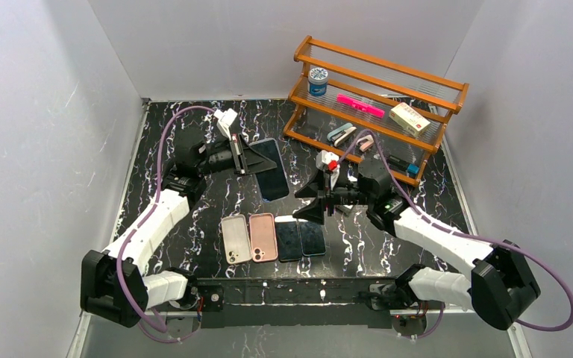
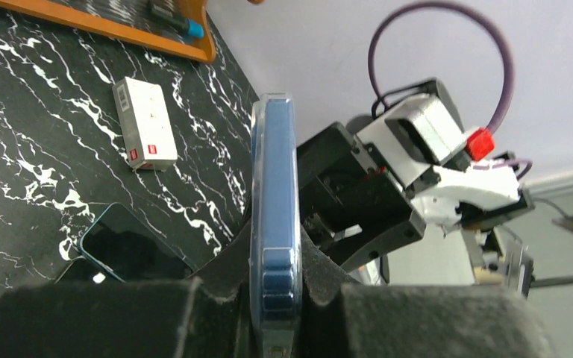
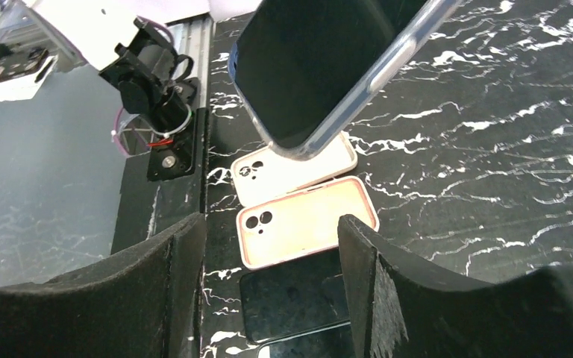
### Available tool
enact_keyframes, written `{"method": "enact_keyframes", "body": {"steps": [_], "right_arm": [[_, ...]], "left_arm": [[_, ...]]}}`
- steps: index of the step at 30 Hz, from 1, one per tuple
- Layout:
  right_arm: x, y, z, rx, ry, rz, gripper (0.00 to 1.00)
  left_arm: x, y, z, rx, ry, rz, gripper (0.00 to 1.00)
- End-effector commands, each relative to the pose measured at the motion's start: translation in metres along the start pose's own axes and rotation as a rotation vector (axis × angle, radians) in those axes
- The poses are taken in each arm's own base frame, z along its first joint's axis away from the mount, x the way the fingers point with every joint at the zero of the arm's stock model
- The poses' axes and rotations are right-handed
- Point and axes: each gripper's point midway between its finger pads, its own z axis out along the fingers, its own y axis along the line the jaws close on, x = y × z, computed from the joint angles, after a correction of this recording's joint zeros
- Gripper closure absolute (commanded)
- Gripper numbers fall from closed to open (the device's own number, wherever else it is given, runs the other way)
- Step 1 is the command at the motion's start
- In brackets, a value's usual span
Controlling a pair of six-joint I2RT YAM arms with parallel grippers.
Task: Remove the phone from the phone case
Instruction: Remove the phone case from the phone.
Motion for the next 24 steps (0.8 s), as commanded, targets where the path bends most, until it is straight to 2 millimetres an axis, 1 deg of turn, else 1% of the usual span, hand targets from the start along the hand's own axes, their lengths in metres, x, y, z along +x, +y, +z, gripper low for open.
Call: {"method": "enact_keyframes", "body": {"steps": [1,4,7,10,18,21,22,24], "right_arm": [[-0.022,0.013,0.007,-0.131,0.001,-0.056,0.26],[-0.028,0.016,0.012,-0.182,0.005,-0.055,0.25],[-0.033,0.018,0.016,-0.217,0.006,-0.058,0.29],[-0.038,0.019,0.019,-0.248,0.008,-0.06,0.35],[-0.042,0.025,0.031,-0.304,0.023,-0.052,0.43],[-0.04,0.027,0.034,-0.32,0.031,-0.05,0.49],[-0.039,0.027,0.034,-0.324,0.035,-0.051,0.52],[-0.037,0.028,0.035,-0.332,0.041,-0.062,0.62]], "left_arm": [[0.008,-0.033,-0.012,0.109,0.087,0.153,1.0],[0.01,-0.038,-0.014,0.134,0.108,0.176,1.0],[0.011,-0.04,-0.015,0.147,0.117,0.193,1.0],[0.012,-0.042,-0.016,0.155,0.121,0.203,1.0],[0.014,-0.042,-0.015,0.162,0.13,0.209,1.0],[0.014,-0.042,-0.017,0.163,0.129,0.214,1.0],[0.014,-0.043,-0.017,0.165,0.13,0.214,1.0],[0.015,-0.044,-0.017,0.167,0.132,0.212,1.0]]}}
